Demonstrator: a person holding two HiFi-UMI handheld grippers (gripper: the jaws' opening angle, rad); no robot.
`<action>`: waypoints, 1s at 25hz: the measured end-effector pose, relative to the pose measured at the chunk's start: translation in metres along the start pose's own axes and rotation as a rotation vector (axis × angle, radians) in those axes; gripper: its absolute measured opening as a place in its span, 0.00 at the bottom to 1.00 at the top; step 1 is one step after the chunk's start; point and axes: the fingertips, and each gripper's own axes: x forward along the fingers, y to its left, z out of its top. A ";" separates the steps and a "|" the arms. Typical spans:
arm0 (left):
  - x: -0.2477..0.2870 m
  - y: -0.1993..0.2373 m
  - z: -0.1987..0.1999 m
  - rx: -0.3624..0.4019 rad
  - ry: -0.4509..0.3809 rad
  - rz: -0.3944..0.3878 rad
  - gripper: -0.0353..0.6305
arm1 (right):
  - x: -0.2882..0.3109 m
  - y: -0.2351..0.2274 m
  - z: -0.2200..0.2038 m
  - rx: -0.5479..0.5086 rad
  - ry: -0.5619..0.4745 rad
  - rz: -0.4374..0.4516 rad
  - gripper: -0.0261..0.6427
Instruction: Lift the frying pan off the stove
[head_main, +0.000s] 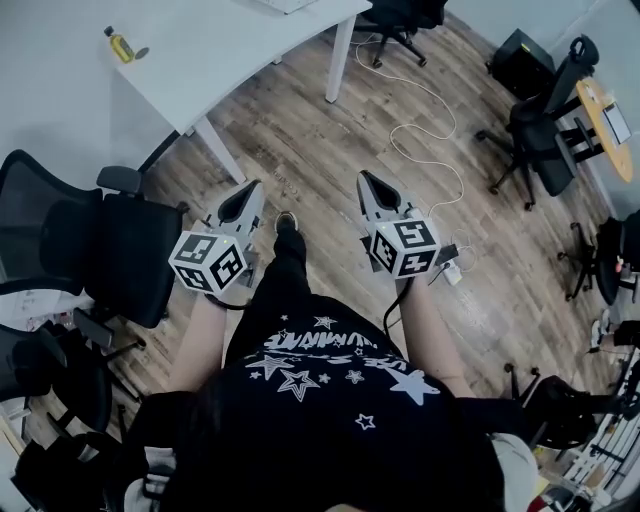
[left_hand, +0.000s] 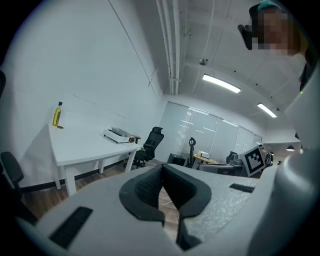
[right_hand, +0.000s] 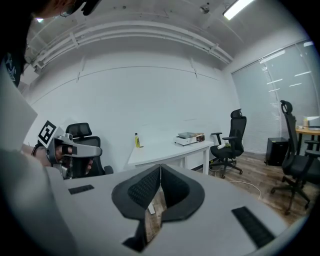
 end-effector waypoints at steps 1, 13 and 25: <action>0.011 0.008 0.004 -0.002 -0.001 -0.004 0.06 | 0.008 -0.008 0.003 0.002 0.000 -0.010 0.05; 0.151 0.125 0.069 -0.020 0.031 -0.017 0.06 | 0.173 -0.097 0.054 0.058 0.032 -0.050 0.05; 0.242 0.234 0.119 -0.087 0.033 -0.002 0.06 | 0.306 -0.155 0.102 0.088 0.060 -0.079 0.05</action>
